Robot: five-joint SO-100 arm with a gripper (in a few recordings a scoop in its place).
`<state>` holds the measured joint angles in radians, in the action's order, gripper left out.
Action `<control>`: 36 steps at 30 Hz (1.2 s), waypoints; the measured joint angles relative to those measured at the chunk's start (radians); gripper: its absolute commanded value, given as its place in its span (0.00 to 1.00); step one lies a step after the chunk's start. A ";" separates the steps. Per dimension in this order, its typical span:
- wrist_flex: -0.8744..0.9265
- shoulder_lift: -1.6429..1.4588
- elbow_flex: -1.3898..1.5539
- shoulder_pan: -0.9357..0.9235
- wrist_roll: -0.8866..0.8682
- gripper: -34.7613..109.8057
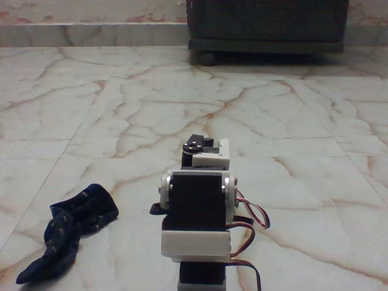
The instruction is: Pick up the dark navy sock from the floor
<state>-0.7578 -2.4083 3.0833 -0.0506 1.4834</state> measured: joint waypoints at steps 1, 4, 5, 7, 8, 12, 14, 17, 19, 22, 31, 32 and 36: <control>0.023 0.002 0.000 0.000 0.037 0.24; 0.032 0.002 0.000 -0.011 0.107 0.24; 0.032 0.002 0.000 -0.011 0.107 0.24; 0.035 0.002 0.000 -0.011 0.107 0.24; 0.035 0.002 0.000 -0.011 0.107 0.24; 0.035 0.002 0.000 -0.011 0.117 0.24; 0.035 0.002 0.000 -0.011 0.117 0.24; 0.057 0.002 0.000 -0.011 0.087 0.24; 0.057 0.002 0.000 0.000 0.060 0.24; 0.057 0.008 0.000 0.009 0.011 0.24; 0.253 0.192 -0.233 0.072 -0.158 0.24; 0.288 0.202 -0.259 0.081 -0.179 0.24; 0.417 0.244 -0.333 0.110 -0.275 0.24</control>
<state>-0.3405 -2.1644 2.7504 0.0598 1.2088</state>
